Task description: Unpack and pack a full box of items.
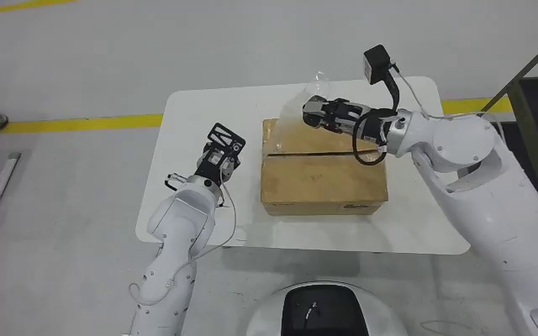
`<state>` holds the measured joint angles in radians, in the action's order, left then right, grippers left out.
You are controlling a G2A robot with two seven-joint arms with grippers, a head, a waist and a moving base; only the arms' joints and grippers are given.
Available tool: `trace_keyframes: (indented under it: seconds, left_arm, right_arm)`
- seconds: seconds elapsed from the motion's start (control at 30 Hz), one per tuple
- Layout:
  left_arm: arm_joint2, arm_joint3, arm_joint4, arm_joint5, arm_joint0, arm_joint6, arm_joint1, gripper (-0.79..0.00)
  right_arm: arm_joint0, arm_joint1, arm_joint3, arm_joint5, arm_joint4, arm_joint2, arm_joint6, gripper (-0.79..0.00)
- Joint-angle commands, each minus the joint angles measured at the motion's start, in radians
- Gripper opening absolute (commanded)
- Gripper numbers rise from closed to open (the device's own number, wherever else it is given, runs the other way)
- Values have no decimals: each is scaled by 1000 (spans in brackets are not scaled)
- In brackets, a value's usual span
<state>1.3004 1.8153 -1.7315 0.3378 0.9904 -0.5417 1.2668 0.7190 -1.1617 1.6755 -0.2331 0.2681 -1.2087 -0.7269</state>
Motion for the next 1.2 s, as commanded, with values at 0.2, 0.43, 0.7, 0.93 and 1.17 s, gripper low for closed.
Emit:
trace_keyframes:
  seconds: [0.2,0.43,0.7,0.93,1.17]
  left_arm:
    - [-32,-30,14,24,-37,6,5,-785]
    - [-64,-41,50,77,-62,9,8,-785]
    - [-97,-43,79,114,-83,0,12,-785]
    - [-122,-46,124,152,-107,-15,16,-785]
    - [-151,-60,163,203,-125,-28,19,-785]
  right_arm:
    - [102,21,53,-45,-62,-47,-31,-785]
    - [175,38,65,-73,-126,-98,-34,-785]
    - [254,58,88,-88,-183,-159,-50,-785]
    - [309,69,123,-100,-197,-205,-41,-785]
    - [331,77,120,-103,-236,-209,-52,-785]
